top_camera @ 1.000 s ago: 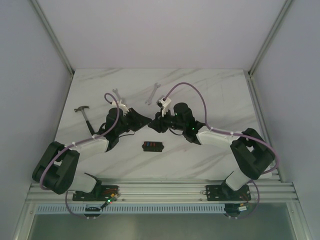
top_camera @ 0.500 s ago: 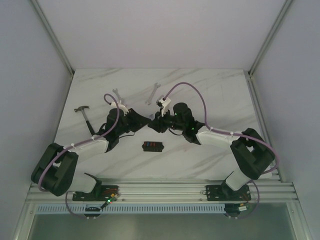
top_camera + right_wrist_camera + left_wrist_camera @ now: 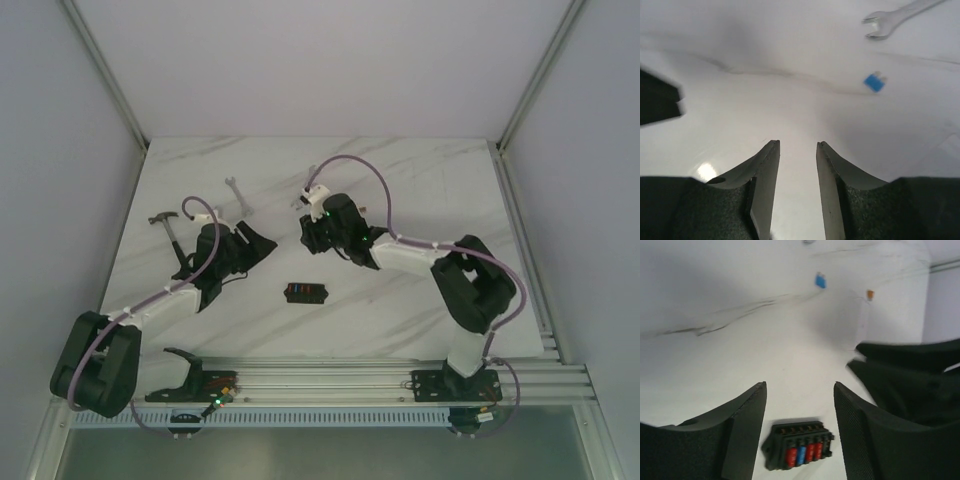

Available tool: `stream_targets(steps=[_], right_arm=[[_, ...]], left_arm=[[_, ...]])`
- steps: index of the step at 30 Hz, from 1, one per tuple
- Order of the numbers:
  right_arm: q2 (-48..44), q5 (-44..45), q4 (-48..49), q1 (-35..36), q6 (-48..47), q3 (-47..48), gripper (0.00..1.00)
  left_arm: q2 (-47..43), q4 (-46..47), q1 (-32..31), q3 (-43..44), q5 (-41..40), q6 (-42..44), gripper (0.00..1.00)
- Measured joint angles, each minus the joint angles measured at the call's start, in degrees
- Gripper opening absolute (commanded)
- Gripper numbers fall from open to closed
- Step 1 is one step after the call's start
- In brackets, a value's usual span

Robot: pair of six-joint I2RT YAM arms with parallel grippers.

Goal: Snap on the fuse box
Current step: Pick up the fuse from the center of the board.

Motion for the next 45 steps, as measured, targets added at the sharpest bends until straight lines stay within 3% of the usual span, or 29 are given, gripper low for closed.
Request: stream_targets(steps=[6, 13, 24, 45], right_arm=[[10.69, 9.14, -5.57, -2.03, 1.18, 13.25, 0.46], [16.74, 19.02, -7.21, -1.81, 8.33, 17.77, 0.49], [25.00, 30.14, -9.14, -0.28, 13.57, 25.77, 0.45], [28.44, 36.33, -12.70, 0.79, 15.02, 30.27, 0.39]], left_arm=[[-0.22, -2.60, 1.53, -1.90, -0.39, 1.14, 0.83], [-0.98, -3.80, 2.95, -2.40, -0.50, 2.21, 0.99], [-1.18, -4.52, 3.78, -2.43, -0.66, 2.64, 1.00], [-1.18, -5.97, 4.07, -2.47, -0.66, 2.64, 1.00]])
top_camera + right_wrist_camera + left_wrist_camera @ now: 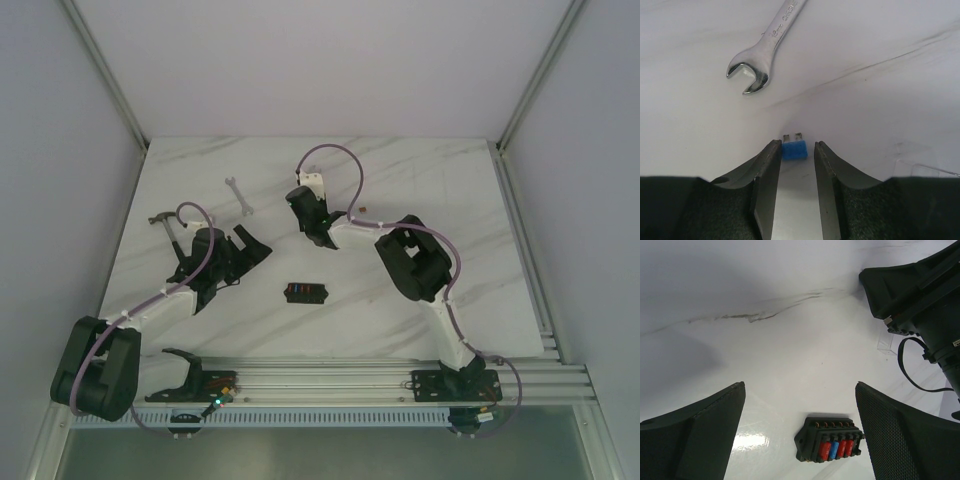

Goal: Snap on the fuse box
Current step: Pick up the fuse from the center of the board.

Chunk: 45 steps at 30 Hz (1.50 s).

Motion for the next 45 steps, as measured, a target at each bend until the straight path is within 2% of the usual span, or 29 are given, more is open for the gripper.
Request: stream_targets(steps=[7, 24, 34, 45], right_arm=[[-0.04, -2.38, 0.22, -0.35, -1.22, 0.00, 0.38], [-0.98, -3.82, -0.96, -0.66, -2.19, -0.68, 0.28], [-9.79, -10.49, 0.76, -0.44, -4.07, -12.66, 0.25], [-20.11, -17.73, 5.77, -0.15, -6.69, -22.99, 0.24]], left_arm=[[0.00, 0.00, 0.00, 0.00, 0.02, 0.00, 1.00], [0.00, 0.00, 0.00, 0.00, 0.15, 0.00, 1.00], [0.00, 1.07, 0.00, 0.04, 2.62, -0.13, 0.95], [4.55, 8.28, 0.00, 0.59, 7.69, -2.69, 0.92]])
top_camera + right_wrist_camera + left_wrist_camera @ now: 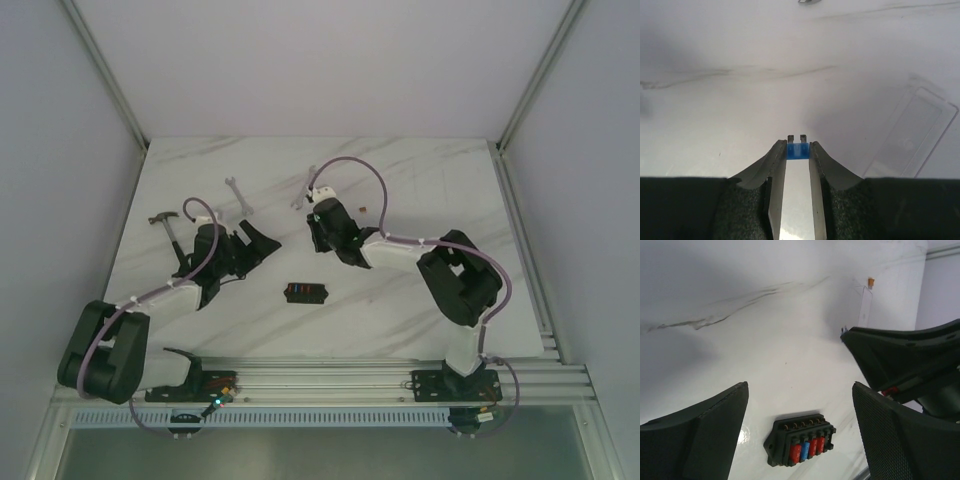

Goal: Snap on the fuse box
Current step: Pick up the fuse from the center of the board.

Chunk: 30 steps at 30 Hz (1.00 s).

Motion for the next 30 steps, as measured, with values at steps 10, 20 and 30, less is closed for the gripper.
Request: stream_targets(steps=[10, 20, 30], right_arm=[[-6.62, -8.92, 8.92, 0.35, 0.15, -10.38, 0.24], [-5.84, -9.94, 8.52, 0.48, -1.75, -9.99, 0.35], [1.42, -15.67, 5.55, 5.57, -9.42, 0.17, 0.54]], left_arm=[[7.63, 11.26, -0.76, 0.37, 2.45, -4.42, 0.68], [13.35, 13.00, -1.36, 2.47, 1.81, -4.17, 0.69], [4.85, -0.24, 2.86, 3.43, -4.66, 1.70, 0.82]])
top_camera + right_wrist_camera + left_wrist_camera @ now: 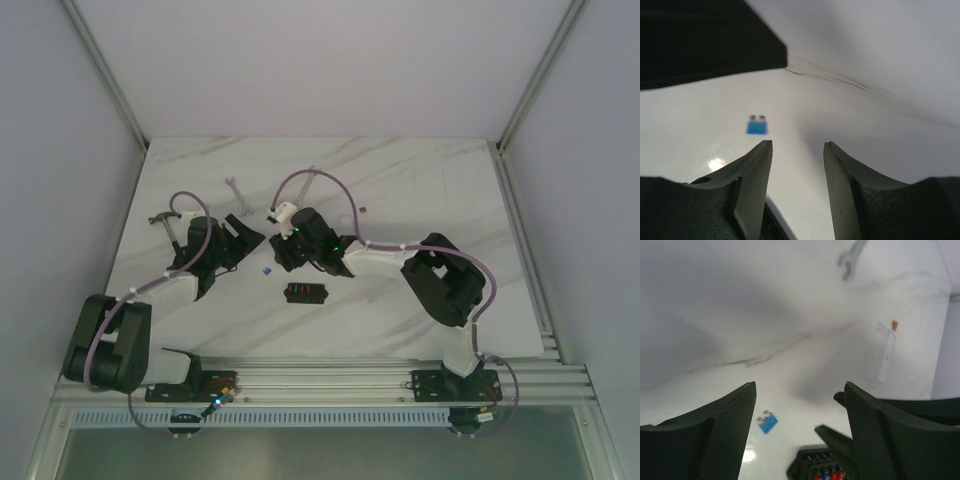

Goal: Snap on the fuse box
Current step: Pick up the fuse from the center of the board.

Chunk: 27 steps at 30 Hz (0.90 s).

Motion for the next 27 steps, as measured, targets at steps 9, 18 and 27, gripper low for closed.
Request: stream_targets(steps=[9, 18, 27], right_arm=[[8.02, -1.27, -3.21, 5.35, -4.57, 9.25, 0.60], [10.40, 1.09, -7.58, 7.30, -6.21, 11.54, 0.56], [10.88, 3.76, -8.74, 8.17, -6.23, 12.39, 0.43]], left_arm=[[-8.15, -7.19, 9.40, -5.57, -0.70, 1.57, 0.95], [-12.28, -11.30, 12.83, -6.93, -1.16, 2.58, 1.00], [-12.28, -12.00, 13.14, -7.02, -1.14, 2.95, 1.00]])
